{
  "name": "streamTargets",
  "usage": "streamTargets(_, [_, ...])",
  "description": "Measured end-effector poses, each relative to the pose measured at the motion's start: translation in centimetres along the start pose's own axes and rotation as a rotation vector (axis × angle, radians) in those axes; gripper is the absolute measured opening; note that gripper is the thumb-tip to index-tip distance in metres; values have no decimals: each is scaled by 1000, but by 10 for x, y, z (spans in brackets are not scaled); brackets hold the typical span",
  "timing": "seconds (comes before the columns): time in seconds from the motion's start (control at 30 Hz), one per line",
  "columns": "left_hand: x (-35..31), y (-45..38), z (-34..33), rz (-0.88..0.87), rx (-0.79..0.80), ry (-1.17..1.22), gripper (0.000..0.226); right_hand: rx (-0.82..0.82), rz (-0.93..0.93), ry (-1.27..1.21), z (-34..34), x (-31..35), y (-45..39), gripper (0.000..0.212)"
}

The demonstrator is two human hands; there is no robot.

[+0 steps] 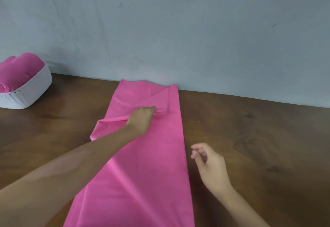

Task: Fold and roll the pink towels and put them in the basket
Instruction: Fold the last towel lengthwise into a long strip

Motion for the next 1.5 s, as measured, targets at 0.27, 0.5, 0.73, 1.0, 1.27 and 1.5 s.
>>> streamTargets(0.27, [-1,11,53,-219,112,449,21,231,106,462,-32,55,-129,89])
streamTargets(0.5, [50,-10,84,-101,179,902,26,305,113,807,-63,71,-200,45])
streamTargets(0.73, [161,-52,88,201,-122,734,18,276,93,864,-62,80,-236,28])
streamTargets(1.0, [213,-99,54,381,-59,512,38,297,145,840,-80,92,-266,35])
streamTargets(1.27, [212,-125,44,320,-26,392,51,358,150,897,-90,81,-276,29])
streamTargets(1.5, [214,-136,44,352,96,475,55,391,150,938,-86,80,-276,30])
Point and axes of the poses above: each hand's wrist, its own y-axis away from the middle knuckle, its own z-axis out of the back of the hand, x = y × z, the point moved 7 cm from there along -y, towards the middle knuckle, and after that the axes turned 8 degrees about y, right-handed, at the moved point
